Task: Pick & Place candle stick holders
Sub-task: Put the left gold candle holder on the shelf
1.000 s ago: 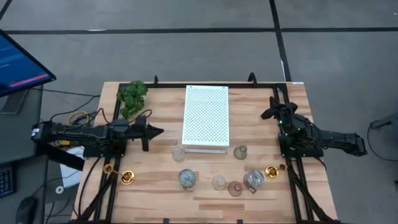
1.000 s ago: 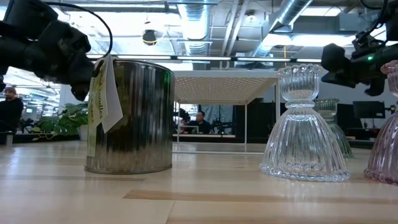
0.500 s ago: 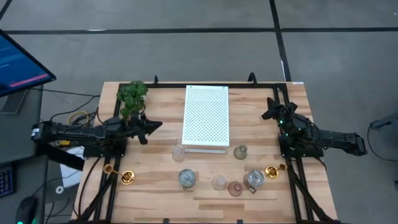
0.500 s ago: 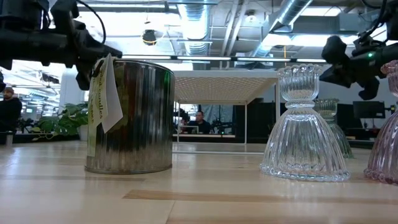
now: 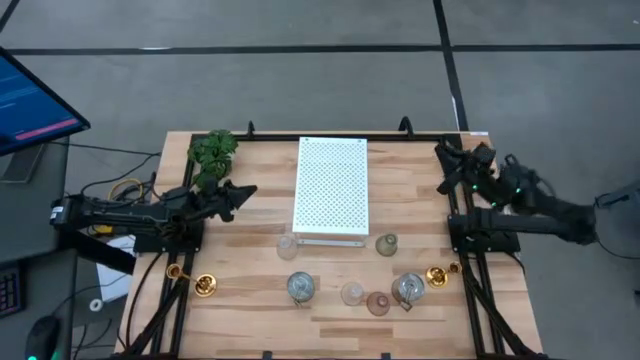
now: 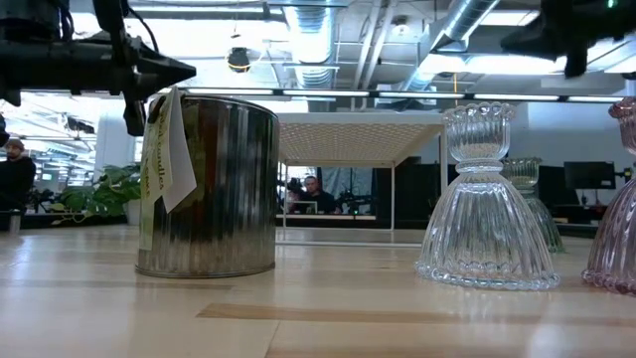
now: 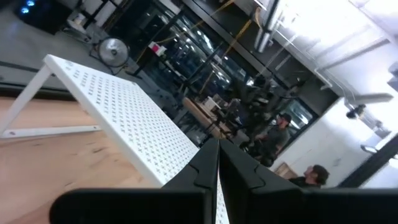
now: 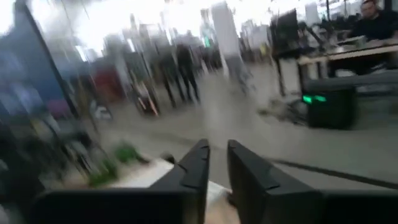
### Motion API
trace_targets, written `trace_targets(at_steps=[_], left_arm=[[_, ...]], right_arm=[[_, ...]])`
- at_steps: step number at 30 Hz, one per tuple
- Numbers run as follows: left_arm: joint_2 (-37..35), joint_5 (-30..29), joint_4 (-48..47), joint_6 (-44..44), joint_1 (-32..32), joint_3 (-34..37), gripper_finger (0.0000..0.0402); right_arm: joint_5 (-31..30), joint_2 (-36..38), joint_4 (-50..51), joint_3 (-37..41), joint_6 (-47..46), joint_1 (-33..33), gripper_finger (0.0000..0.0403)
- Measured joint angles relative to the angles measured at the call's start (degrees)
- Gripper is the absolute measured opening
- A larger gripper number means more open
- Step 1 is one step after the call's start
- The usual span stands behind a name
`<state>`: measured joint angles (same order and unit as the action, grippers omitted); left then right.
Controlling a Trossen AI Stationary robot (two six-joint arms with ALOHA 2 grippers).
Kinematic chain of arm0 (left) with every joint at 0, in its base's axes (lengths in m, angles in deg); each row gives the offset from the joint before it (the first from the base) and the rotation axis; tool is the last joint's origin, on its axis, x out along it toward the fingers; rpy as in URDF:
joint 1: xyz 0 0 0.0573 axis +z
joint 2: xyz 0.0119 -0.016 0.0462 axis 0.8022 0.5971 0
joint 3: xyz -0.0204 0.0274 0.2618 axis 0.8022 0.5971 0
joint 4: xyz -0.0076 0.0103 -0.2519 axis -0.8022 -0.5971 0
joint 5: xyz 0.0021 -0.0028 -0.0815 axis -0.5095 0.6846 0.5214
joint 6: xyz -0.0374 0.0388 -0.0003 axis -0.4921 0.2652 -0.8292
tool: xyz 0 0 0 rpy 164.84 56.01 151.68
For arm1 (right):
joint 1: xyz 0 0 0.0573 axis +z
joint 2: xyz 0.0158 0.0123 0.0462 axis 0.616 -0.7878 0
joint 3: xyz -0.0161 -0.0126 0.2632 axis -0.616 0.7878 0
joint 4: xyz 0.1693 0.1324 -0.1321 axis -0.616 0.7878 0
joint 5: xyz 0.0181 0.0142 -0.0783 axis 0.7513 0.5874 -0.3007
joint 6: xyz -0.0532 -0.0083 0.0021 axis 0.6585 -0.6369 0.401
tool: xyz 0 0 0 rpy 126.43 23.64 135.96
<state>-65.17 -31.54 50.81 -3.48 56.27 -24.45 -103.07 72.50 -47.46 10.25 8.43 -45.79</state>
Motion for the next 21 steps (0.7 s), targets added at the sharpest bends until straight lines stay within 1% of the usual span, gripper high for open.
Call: trace_targets(at_steps=[2, 6, 8, 11, 13, 15, 18, 21], left_arm=[[0.00, -0.46, 0.00, -0.13, 0.01, 0.00, 0.0012], [0.02, -2.08, 0.00, -1.99, 0.01, 0.00, 0.0012], [0.02, -2.71, -0.02, -3.01, 0.01, 0.00, 0.0012], [0.04, -2.00, -0.12, -4.03, 0.01, -0.02, 0.0012], [0.76, -1.72, -1.75, -4.24, 0.01, -1.13, 0.0011], [2.25, -0.74, -5.90, -3.95, 0.01, -4.06, 0.0006], [6.33, 0.67, -17.83, -3.75, 0.12, -11.21, 0.0004], [12.37, 0.95, -30.66, -3.77, 0.55, -20.46, 0.0003]], right_arm=[[-1.00, -5.53, 10.00, -7.91, 0.22, 0.02, 0.0090], [-1.06, -18.56, 26.41, -22.74, 0.03, -0.50, 0.0146], [-1.04, -24.78, 33.12, -29.22, -0.64, -1.07, 0.0176], [-1.00, -31.71, 41.74, -36.97, -1.10, -1.46, 0.0214], [-0.92, -34.53, 44.97, -40.54, -1.08, -1.43, 0.0232], [-0.86, -35.77, 46.57, -42.95, -1.07, -1.39, 0.0241], [-0.83, -35.62, 46.15, -44.64, -0.40, -1.11, 0.0244], [-0.85, -34.63, 46.13, -45.18, -0.36, -0.81, 0.0243]])
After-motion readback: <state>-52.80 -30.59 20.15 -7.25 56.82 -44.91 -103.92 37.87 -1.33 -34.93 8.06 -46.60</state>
